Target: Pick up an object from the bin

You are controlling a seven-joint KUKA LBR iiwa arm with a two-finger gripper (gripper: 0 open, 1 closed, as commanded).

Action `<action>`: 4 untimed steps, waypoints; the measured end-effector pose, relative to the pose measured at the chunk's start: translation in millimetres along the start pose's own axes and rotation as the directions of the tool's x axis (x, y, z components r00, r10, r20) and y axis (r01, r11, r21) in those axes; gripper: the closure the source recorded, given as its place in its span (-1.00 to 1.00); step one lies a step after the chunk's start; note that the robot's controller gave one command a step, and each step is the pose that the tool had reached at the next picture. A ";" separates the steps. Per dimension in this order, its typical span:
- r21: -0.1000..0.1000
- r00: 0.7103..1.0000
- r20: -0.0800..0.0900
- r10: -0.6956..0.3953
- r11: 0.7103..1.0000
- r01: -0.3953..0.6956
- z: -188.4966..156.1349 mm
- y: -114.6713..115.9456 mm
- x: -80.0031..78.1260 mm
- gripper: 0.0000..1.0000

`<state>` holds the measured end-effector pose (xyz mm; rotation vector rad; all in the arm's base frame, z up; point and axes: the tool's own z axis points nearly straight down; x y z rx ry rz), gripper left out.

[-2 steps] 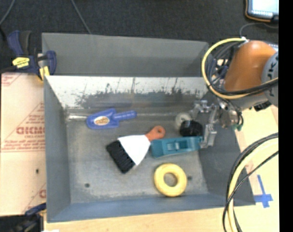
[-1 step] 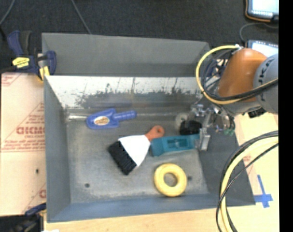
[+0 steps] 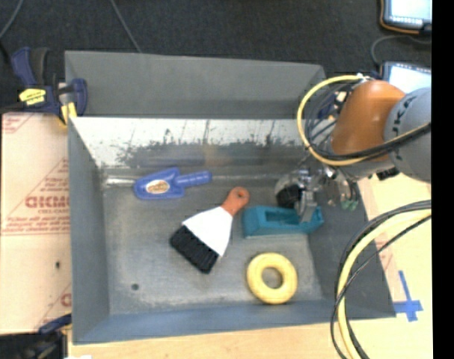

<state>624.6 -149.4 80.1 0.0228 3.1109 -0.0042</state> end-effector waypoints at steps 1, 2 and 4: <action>0.000 1.000 0.000 -0.001 1.000 0.001 0.0 0.1 0.0 1.00; 0.003 1.000 0.004 -0.016 1.000 0.016 -112.3 -5.7 0.4 1.00; 0.004 1.000 0.009 0.011 1.000 -0.011 -191.7 -11.4 12.6 1.00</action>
Offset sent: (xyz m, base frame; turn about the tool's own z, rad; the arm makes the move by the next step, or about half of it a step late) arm -0.0049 -0.0040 0.1112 -0.0180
